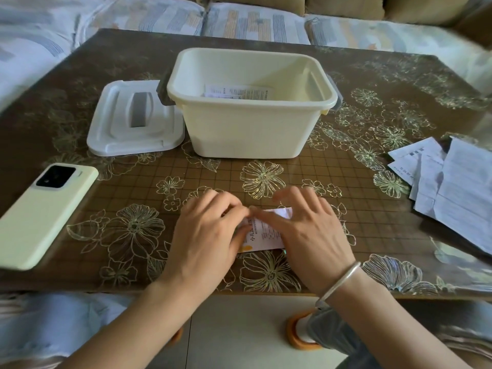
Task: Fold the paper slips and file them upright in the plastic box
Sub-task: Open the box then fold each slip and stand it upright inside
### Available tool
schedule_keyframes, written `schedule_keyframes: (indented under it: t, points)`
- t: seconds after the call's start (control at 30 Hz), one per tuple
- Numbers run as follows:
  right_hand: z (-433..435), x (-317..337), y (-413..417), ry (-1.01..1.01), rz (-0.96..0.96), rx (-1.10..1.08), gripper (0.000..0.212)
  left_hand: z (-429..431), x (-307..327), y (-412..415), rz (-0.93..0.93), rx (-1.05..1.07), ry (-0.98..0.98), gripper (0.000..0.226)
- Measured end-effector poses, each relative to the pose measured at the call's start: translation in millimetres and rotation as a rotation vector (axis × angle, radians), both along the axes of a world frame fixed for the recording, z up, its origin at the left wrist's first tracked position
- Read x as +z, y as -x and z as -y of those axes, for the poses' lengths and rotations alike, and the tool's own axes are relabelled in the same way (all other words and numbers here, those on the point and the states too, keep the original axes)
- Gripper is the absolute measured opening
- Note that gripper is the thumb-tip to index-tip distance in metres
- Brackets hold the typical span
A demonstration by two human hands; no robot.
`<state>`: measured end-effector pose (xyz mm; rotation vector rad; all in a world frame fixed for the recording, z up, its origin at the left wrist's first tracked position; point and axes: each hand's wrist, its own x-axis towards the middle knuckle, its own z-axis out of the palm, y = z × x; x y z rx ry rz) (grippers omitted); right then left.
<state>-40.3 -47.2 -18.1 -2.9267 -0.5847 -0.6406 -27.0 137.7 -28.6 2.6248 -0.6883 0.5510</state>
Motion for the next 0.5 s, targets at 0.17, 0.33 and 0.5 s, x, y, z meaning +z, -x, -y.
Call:
schedule_keyframes:
  t: [0.17,0.33,0.5]
  points:
    - [-1,0,2,0.106,-0.073,-0.056,0.048,-1,-1,2,0.076,-0.007,-0.022,0.010]
    - [29,8,3,0.072,-0.183,-0.172,0.033,4,0,7,0.070,0.034,-0.041,0.012]
    - [32,9,1,0.080,-0.210,-0.197,0.032,6,-1,9,0.035,0.117,-0.107,0.024]
